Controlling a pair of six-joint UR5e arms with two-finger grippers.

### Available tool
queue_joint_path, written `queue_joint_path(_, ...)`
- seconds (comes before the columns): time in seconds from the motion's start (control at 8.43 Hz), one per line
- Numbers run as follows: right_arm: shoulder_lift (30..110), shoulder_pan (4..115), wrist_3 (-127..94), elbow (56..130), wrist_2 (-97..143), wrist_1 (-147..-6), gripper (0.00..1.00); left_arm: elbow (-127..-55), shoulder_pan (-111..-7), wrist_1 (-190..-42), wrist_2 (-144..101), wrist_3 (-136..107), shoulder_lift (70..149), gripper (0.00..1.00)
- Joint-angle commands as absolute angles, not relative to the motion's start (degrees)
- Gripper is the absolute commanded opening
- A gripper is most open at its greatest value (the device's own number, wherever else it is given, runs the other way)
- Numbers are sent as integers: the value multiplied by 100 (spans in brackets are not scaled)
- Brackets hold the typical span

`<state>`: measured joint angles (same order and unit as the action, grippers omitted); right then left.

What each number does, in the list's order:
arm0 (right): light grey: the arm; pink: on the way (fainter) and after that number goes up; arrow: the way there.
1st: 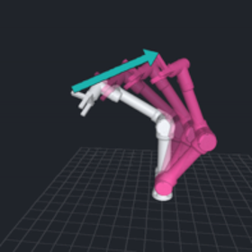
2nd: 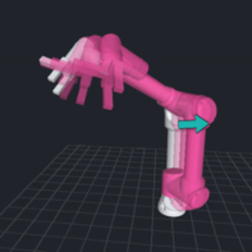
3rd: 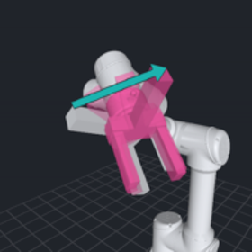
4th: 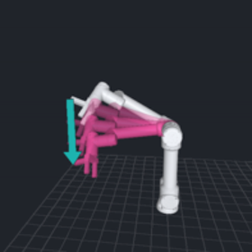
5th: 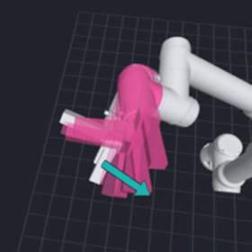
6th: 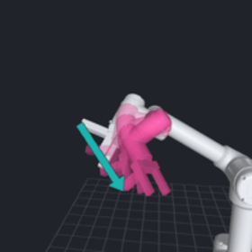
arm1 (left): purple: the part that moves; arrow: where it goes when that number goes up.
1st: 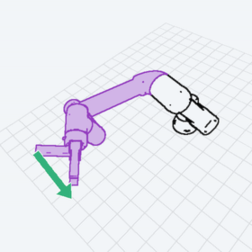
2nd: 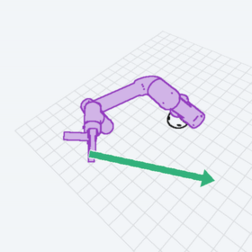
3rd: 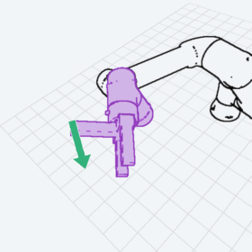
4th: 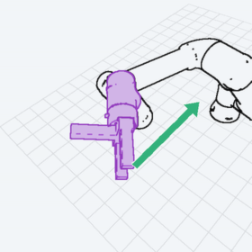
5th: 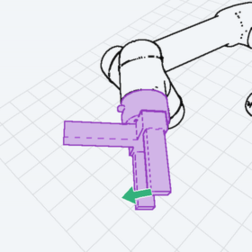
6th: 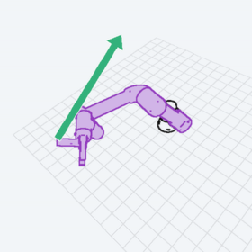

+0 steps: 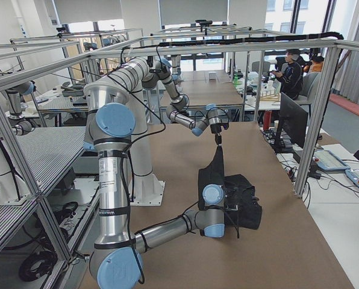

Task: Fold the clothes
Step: 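Lift the hem with both grippers and fold it toward the collar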

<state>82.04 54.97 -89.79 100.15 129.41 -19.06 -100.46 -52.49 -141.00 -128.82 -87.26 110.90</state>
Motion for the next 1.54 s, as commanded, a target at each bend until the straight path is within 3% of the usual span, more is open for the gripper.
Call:
queue_joint_path(0.0, 7956, 5748, -8587, 9854, 12833, -2513, 0, -9223, -5309, -14150, -12475, -8605, 11469, 0)
queue_joint_path(0.59, 7340, 5739, -8517, 8694, 12200, -2496, 0, -8466, -5309, -14168, -12138, -8314, 11776, 0)
queue_joint_path(0.95, 7190, 5722, -8578, 8675, 12138, -2514, 0, -8226, -5300, -14124, -12129, -8384, 12155, 0)
queue_joint_path(1.07, 7120, 5713, -8587, 8701, 12138, -2531, 10, -8235, -5300, -14124, -12129, -8402, 12251, 0)
queue_joint_path(1.19, 7006, 5678, -8622, 8684, 12129, -2566, 91, -8244, -5282, -14124, -12112, -8368, 12278, 26)
queue_joint_path(1.3, 7040, 5669, -8552, 8666, 12129, -2575, 94, -8262, -5291, -14150, -11998, -8341, 12270, 94)
queue_joint_path(1.42, 7092, 5678, -8482, 8631, 12129, -2575, 94, -8262, -5300, -14159, -11832, -8341, 12270, 94)
